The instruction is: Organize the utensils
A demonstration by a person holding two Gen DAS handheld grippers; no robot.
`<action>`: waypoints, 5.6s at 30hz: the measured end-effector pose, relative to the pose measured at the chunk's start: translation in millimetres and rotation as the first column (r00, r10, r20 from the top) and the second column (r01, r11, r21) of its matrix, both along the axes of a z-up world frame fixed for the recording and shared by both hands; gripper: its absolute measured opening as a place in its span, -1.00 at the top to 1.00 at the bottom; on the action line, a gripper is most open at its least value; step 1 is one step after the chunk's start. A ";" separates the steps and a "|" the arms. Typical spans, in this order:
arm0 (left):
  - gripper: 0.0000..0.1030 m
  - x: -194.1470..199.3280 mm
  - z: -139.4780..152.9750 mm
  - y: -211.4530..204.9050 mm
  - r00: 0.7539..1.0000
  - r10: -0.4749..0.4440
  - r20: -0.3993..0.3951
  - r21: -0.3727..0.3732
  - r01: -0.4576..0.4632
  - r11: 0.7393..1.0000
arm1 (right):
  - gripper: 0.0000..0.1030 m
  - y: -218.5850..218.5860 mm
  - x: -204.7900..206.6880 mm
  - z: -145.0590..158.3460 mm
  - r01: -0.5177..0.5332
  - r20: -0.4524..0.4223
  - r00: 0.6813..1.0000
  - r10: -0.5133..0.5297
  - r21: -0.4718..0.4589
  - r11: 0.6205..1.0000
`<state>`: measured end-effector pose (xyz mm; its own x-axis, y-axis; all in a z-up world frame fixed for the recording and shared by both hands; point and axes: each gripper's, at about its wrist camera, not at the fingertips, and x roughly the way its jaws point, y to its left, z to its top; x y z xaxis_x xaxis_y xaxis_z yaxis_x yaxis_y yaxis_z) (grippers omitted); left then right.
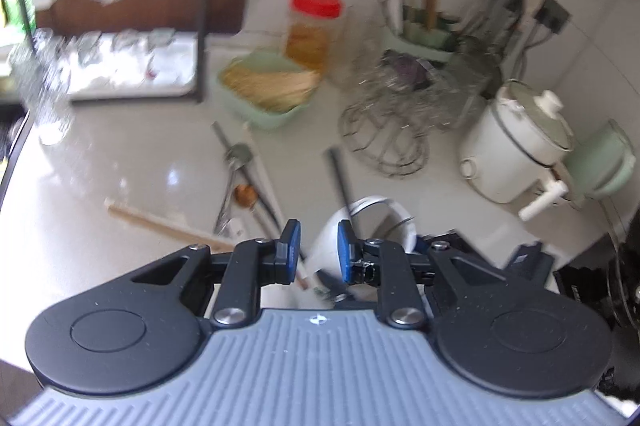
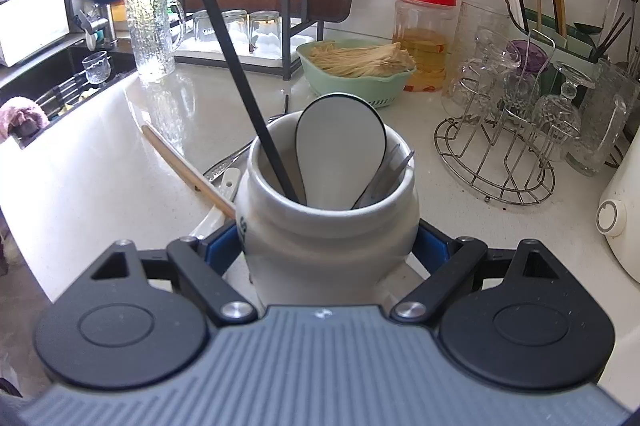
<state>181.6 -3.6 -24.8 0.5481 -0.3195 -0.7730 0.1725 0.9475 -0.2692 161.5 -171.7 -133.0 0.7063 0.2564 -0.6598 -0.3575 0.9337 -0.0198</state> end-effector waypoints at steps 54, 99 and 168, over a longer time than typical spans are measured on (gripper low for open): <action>0.46 50.0 -157.0 12.6 0.921 0.094 -0.377 0.142 -0.043 0.989 | -0.78 1.1 9.1 1.0 -0.015 -0.035 0.999 0.015 -0.017 1.000; 0.25 36.8 -147.5 174.7 0.825 0.399 -0.401 -0.012 -0.440 0.898 | -0.78 11.9 30.2 -2.0 0.023 -0.032 0.999 -0.024 -0.035 0.999; 0.87 78.1 -70.5 155.0 0.907 0.405 -0.117 0.026 -0.405 0.914 | -0.78 22.6 46.1 -1.1 0.045 -0.079 0.996 -0.050 -0.063 0.997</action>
